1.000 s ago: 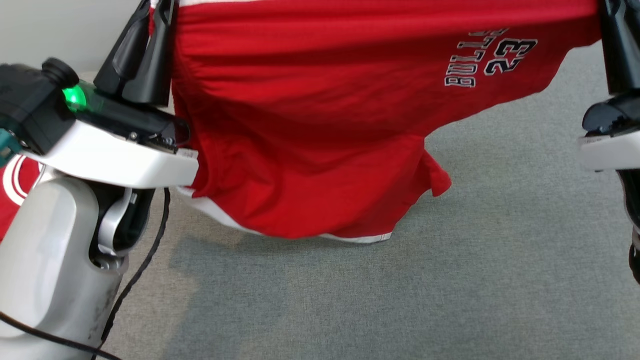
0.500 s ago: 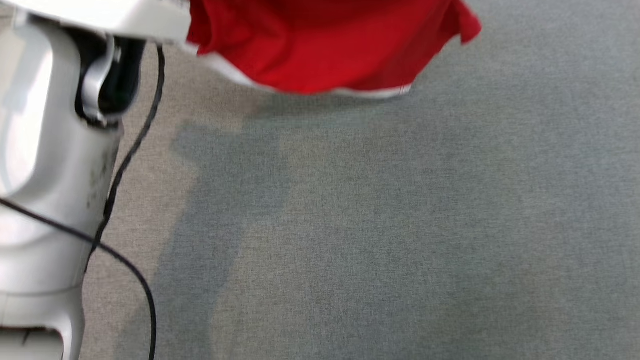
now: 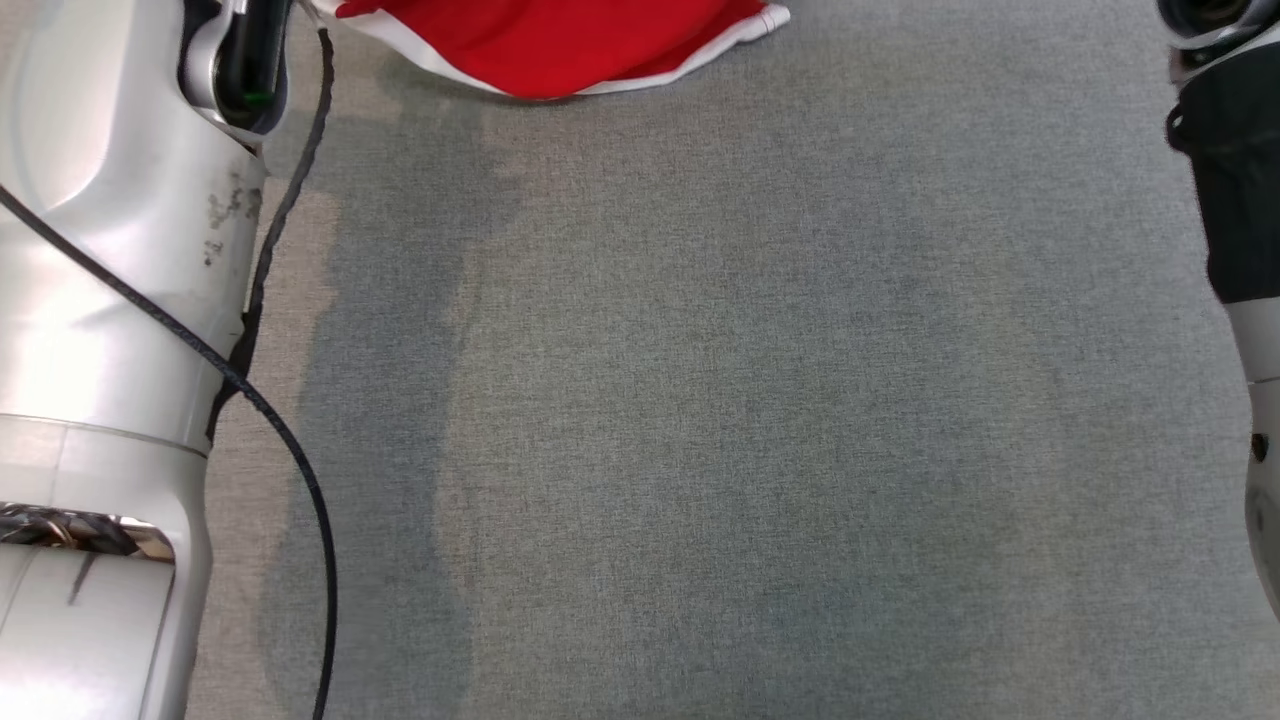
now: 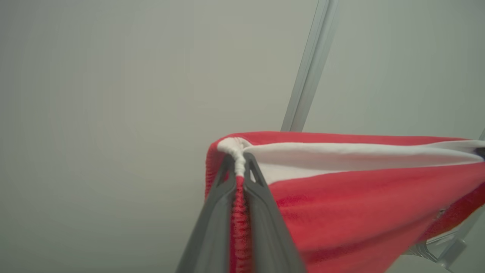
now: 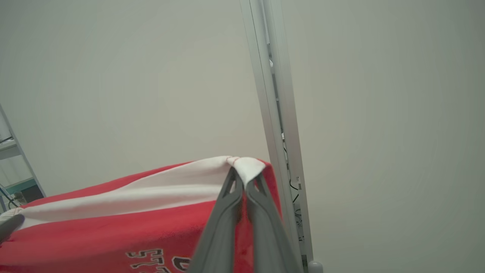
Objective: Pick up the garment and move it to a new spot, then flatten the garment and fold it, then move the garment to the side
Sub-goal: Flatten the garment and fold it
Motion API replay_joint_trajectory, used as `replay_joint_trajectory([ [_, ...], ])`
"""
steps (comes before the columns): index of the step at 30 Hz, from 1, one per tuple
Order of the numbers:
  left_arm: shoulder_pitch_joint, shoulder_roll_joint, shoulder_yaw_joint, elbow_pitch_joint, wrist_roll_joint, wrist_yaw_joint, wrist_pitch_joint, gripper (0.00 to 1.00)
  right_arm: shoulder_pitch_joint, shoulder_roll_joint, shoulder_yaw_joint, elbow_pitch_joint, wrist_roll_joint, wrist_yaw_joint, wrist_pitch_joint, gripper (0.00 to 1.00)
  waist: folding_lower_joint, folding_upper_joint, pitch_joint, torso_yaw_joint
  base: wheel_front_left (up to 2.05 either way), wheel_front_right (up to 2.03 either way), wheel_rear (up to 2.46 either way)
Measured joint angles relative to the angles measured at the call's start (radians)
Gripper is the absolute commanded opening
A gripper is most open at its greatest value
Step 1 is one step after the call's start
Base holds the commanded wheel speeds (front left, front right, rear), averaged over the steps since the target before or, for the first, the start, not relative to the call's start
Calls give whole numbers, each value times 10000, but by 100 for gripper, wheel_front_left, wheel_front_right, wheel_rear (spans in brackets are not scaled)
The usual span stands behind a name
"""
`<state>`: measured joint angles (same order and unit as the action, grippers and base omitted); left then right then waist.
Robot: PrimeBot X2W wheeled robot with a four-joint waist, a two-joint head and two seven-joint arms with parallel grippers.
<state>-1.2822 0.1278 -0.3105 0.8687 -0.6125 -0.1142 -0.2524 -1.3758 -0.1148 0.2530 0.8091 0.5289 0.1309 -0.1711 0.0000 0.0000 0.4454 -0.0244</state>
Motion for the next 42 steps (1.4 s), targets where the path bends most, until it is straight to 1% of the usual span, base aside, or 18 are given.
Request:
replay_joint_trajectory([
  [2, -63, -140, -46, 479, -54, -52, -36, 0, -61, 69, 282, 456, 155, 0, -165, 0, -1, 0, 94, -4, 0, 0, 0],
  [6, 94, -211, -123, 951, -59, -100, -86, 0, 227, 123, 826, 859, 554, 0, -527, 0, 0, 0, 195, 34, 0, 0, 0],
  [9, 841, -268, 226, 591, -150, -142, -113, 0, 1054, 79, 1195, 909, 851, 0, -750, 0, 0, 0, 161, 69, 0, 0, 0],
  [12, 2052, -341, 506, -50, -48, -153, -119, 0, 2254, -17, 1503, 706, 1200, 0, -853, 0, 0, 0, 39, 91, 0, 0, 0],
  [14, 2909, -412, 570, -614, 75, -153, -117, 0, 3064, -169, 1553, 337, 1434, 0, -865, 0, 0, 0, -43, 103, 0, 0, 0],
  [17, 4258, -508, 581, -1530, 311, -155, -119, 0, 4476, -474, 1170, -715, 1576, 2, -894, 0, 0, 0, -253, 139, 0, 0, 0],
  [18, 4258, -508, 581, -1530, 311, -155, -119, 0, 4476, -474, 1170, -715, 1576, 2, -894, 0, 0, 0, -253, 139, 0, 0, 0],
  [25, 7464, -527, 364, -3486, 782, -161, -117, 0, 8401, -591, 587, -2953, 1358, 0, -892, 0, 0, 0, -1108, 185, 0, 0, 0],
  [28, 8658, -439, 330, -4320, 903, -161, -117, 0, 9884, -600, 326, -3791, 1233, 0, -894, 0, 0, 1, -1514, 184, 0, 0, 0],
  [33, 10434, -79, 487, -5509, 1024, -167, -115, 0, 12024, -556, -12, -4909, 932, 4, -859, 0, 0, 1, -2247, 160, 0, 0, 0],
  [36, 11430, 58, 639, -6067, 1099, -173, -105, 0, 13026, -512, -284, -5599, 663, 17, -468, 0, 0, 0, -2687, 121, 0, 0, 0],
  [38, 12020, 140, 738, -6435, 1108, -146, -105, 0, 13623, -374, -466, -6113, 470, 33, -165, 0, 0, 1, -2962, 83, 0, 0, 0],
  [42, 13170, 148, 830, -7288, 1106, 198, -98, 0, 14803, -58, -934, -7125, 12, 33, 585, 0, 0, 1, -3456, 2, 0, 0, 0],
])
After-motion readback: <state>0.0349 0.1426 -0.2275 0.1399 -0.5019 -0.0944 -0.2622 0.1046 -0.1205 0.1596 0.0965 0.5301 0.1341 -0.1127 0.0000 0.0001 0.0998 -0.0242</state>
